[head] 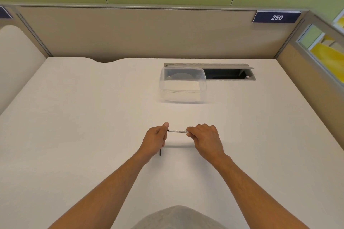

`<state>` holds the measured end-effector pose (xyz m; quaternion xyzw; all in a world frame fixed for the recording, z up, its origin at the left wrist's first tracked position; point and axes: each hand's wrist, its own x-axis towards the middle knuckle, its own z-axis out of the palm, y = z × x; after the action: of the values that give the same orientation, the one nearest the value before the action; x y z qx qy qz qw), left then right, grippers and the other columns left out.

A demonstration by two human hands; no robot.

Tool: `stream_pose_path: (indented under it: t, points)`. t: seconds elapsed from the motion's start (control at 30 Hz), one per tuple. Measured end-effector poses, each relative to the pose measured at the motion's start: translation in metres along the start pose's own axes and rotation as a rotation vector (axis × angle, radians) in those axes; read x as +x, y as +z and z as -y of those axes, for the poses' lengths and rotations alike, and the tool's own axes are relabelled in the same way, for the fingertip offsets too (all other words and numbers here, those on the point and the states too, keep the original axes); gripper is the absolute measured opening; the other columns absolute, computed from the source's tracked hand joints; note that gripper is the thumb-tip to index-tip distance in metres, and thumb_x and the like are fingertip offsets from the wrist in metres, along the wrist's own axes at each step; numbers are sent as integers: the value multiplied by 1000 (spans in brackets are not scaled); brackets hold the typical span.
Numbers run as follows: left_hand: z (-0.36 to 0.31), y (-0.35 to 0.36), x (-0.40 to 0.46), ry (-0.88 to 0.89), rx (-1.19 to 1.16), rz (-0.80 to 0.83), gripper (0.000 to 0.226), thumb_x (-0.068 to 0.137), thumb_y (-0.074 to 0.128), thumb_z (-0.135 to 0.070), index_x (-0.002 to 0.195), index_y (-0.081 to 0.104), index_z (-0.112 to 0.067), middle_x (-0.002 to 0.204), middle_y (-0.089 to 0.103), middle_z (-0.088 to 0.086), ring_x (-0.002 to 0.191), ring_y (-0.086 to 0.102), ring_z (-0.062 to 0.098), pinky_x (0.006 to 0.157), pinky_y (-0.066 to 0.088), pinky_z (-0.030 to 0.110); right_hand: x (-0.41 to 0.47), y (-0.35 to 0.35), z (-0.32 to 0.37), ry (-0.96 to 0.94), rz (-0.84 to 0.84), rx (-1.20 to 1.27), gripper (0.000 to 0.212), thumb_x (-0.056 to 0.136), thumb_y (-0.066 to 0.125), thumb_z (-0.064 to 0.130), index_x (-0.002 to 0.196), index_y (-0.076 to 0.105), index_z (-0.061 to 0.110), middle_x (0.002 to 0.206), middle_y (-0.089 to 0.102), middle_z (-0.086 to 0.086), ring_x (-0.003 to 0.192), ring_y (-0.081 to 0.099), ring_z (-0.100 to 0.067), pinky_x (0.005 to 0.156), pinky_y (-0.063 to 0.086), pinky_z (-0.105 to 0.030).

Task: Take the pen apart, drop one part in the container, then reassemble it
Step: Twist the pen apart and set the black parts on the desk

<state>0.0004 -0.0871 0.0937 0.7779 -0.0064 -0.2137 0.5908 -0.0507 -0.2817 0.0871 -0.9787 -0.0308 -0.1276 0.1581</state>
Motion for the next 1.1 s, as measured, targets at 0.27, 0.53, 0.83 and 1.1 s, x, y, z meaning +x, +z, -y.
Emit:
stream_pose_path:
  t: [0.27, 0.53, 0.83, 1.1]
  points:
    - [6, -3, 0, 111, 34, 18, 14, 97, 53, -23, 92, 61, -13, 79, 63, 0, 64, 60, 10, 64, 45, 26, 0, -1, -2, 8, 4, -10, 16, 88, 52, 28, 90, 67, 22, 64, 59, 3, 60, 51, -24, 60, 28, -31]
    - [4, -3, -1, 43, 40, 14, 41, 99, 47, -33, 64, 48, -12, 56, 44, 2, 53, 42, 20, 58, 38, 30, -1, 1, 1, -15, 1, -20, 17, 89, 50, 30, 89, 66, 23, 64, 57, 3, 61, 48, -23, 60, 27, -30]
    - [4, -2, -1, 71, 25, 27, 34, 98, 49, -39, 87, 63, -10, 76, 63, 3, 60, 60, 15, 56, 48, 30, 0, -2, -2, -4, -17, -6, 16, 88, 52, 29, 89, 67, 23, 64, 57, 4, 60, 49, -23, 60, 28, -31]
    - [8, -2, 2, 158, 106, -39, 21, 98, 52, -23, 79, 57, -15, 66, 60, -2, 59, 60, 14, 67, 49, 39, 2, -3, -3, -13, -19, 9, 16, 89, 52, 29, 88, 66, 22, 63, 57, 3, 60, 49, -23, 59, 32, -32]
